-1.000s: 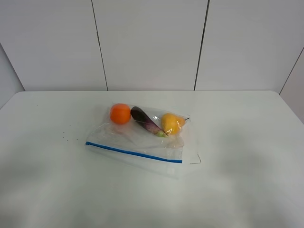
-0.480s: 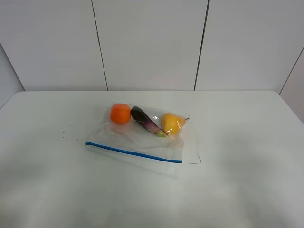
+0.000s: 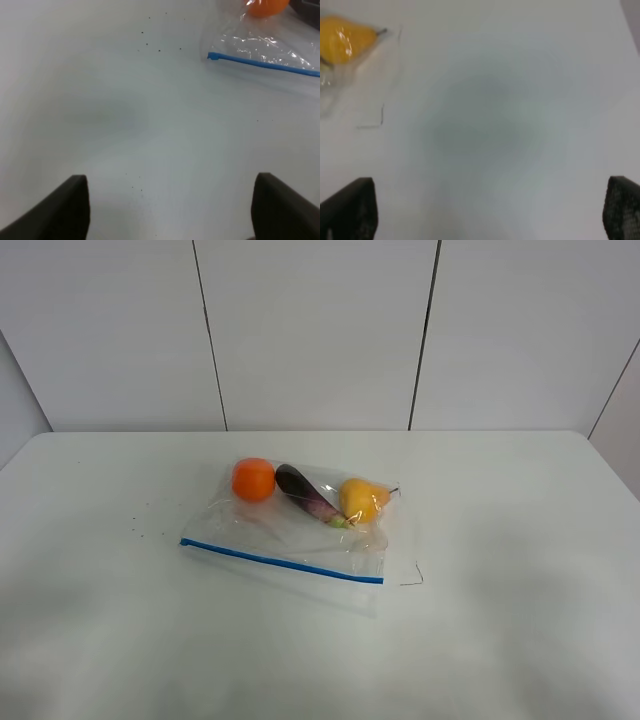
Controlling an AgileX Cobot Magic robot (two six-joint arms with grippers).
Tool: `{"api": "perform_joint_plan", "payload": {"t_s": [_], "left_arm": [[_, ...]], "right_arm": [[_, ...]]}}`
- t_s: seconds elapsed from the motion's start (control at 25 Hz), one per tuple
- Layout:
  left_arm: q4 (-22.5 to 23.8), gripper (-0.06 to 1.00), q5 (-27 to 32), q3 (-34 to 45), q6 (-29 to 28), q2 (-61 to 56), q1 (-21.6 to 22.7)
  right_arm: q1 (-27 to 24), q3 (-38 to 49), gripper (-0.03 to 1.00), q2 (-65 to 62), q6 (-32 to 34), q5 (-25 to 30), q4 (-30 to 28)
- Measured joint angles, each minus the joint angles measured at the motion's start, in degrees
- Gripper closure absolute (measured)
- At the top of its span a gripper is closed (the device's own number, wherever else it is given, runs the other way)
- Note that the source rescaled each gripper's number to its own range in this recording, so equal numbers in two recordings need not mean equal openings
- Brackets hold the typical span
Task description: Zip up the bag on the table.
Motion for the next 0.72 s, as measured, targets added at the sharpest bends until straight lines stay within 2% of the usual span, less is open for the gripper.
{"api": "perform_joint_plan", "payload": {"t_s": [0.72], "left_arm": [[0.0,-0.06,0.0,0.0,0.0,0.0,0.0]], "right_arm": [[0.0,-0.1,-0.03,-3.1,0.1,0.2,0.1]]}}
